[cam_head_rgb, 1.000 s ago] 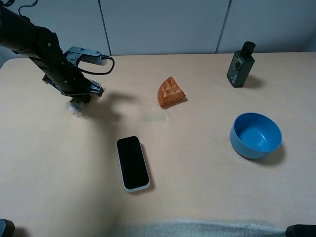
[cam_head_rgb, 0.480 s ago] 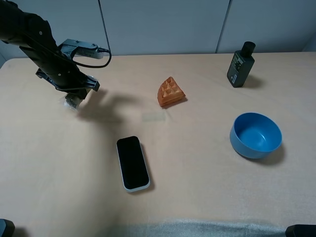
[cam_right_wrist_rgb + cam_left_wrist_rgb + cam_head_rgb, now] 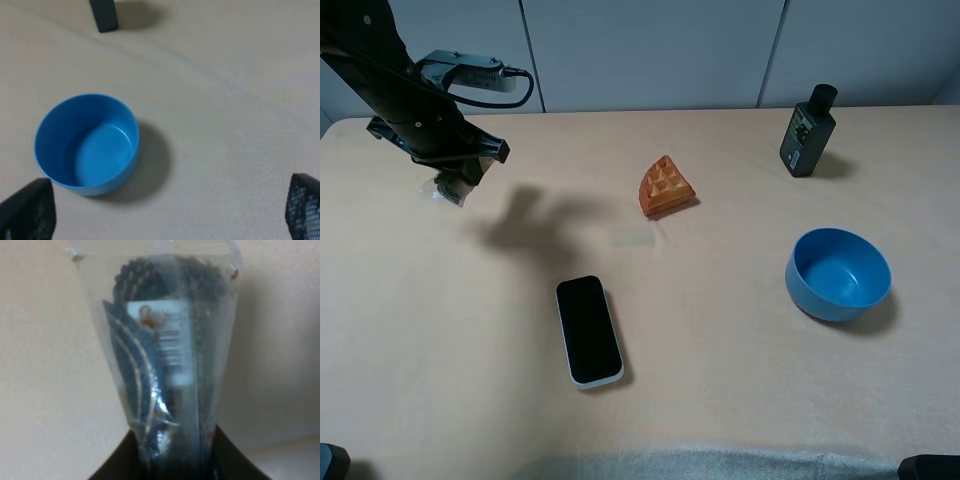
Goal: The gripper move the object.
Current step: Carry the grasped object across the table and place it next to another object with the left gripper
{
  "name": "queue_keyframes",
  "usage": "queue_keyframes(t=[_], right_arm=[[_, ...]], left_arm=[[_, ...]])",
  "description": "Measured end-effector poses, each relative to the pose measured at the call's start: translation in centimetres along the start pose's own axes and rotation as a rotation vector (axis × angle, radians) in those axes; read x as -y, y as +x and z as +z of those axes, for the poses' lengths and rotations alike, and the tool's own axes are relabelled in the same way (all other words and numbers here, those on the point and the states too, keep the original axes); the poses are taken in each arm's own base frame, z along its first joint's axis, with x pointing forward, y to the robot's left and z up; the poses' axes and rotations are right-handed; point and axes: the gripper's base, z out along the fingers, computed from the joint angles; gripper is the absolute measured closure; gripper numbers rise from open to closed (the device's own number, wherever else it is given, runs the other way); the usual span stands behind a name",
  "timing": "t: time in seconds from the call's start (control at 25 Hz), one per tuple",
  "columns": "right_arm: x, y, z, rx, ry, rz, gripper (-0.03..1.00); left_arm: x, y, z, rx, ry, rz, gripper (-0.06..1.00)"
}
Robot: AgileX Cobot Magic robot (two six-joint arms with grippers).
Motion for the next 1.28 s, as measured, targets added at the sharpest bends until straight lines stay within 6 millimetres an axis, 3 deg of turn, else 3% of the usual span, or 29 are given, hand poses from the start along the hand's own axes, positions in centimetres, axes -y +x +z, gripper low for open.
queue_keyframes(t=[0.48, 1.28], right_arm=[[0.0, 0.0, 0.0, 0.000, 0.000, 0.000, 0.28], [0.0, 0.0, 0.0, 0.000, 0.000, 0.000, 0.28]], left_arm=[[0.6, -0.1, -3.5, -0.019, 0.007, -0.019, 0.76], [8.8, -0.4, -4.5, 0.057, 0.108, 0.094, 0.76]])
